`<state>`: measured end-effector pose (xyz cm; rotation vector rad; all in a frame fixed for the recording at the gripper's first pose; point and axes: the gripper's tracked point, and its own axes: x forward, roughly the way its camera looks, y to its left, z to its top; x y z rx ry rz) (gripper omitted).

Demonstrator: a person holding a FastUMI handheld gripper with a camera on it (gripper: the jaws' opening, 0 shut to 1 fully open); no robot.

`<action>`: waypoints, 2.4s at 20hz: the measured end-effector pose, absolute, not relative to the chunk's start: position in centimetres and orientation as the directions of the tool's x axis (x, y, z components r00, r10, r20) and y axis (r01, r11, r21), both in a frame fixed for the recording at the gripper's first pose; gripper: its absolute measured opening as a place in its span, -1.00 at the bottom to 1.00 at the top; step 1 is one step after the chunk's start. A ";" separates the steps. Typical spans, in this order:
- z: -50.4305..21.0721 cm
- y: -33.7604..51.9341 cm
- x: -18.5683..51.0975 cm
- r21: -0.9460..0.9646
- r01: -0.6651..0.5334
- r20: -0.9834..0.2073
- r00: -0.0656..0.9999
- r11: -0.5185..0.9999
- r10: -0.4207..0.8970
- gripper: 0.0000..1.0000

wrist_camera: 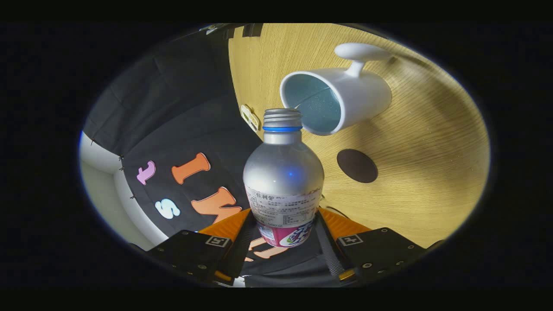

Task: Take the bottle from table, then pour the juice into the cup, finally place the bottle on the coaster

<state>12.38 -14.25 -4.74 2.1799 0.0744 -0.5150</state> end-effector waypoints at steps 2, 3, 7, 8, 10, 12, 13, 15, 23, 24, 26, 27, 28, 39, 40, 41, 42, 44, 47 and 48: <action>-4.7 -14.1 12.5 0.747 0.231 -0.386 0.914 -0.624 -0.123 0.52; -4.7 -14.0 12.5 0.745 0.230 -0.384 0.915 -0.627 -0.121 0.52; -4.4 -14.1 12.5 0.738 0.221 -0.380 0.917 -0.637 -0.123 0.52; -4.3 -14.2 12.4 0.738 0.218 -0.379 0.917 -0.639 -0.125 0.52; -4.1 -14.6 12.4 0.738 0.203 -0.369 0.920 -0.643 -0.134 0.52; -4.1 -14.8 12.4 0.736 0.198 -0.369 0.919 -0.647 -0.138 0.52; -4.1 -14.8 12.4 0.734 0.198 -0.370 0.919 -0.650 -0.137 0.52; -3.9 -15.0 12.5 0.729 0.187 -0.364 0.921 -0.659 -0.141 0.52; -3.2 -15.8 12.6 0.710 0.142 -0.341 0.926 -0.689 -0.160 0.52; -3.1 -15.9 12.6 0.708 0.136 -0.337 0.928 -0.693 -0.161 0.52; -3.2 -15.8 12.7 0.702 0.128 -0.333 0.929 -0.701 -0.164 0.52; -3.1 -15.8 12.6 0.699 0.126 -0.333 0.929 -0.704 -0.165 0.52; -3.0 -15.8 12.6 0.698 0.125 -0.334 0.928 -0.705 -0.165 0.52; -2.8 -16.1 12.7 0.670 0.096 -0.324 0.930 -0.736 -0.174 0.52; -2.8 -16.1 12.7 0.666 0.090 -0.322 0.930 -0.741 -0.176 0.52; -2.8 -16.2 12.7 0.663 0.087 -0.320 0.931 -0.744 -0.177 0.52; -2.8 -16.1 12.7 0.662 0.089 -0.322 0.930 -0.744 -0.176 0.52; -2.9 -16.2 12.7 0.663 0.086 -0.321 0.930 -0.744 -0.179 0.52; -2.6 -16.1 12.9 0.665 0.083 -0.314 0.933 -0.742 -0.177 0.52; -2.5 -16.1 13.0 0.668 0.082 -0.311 0.934 -0.740 -0.176 0.52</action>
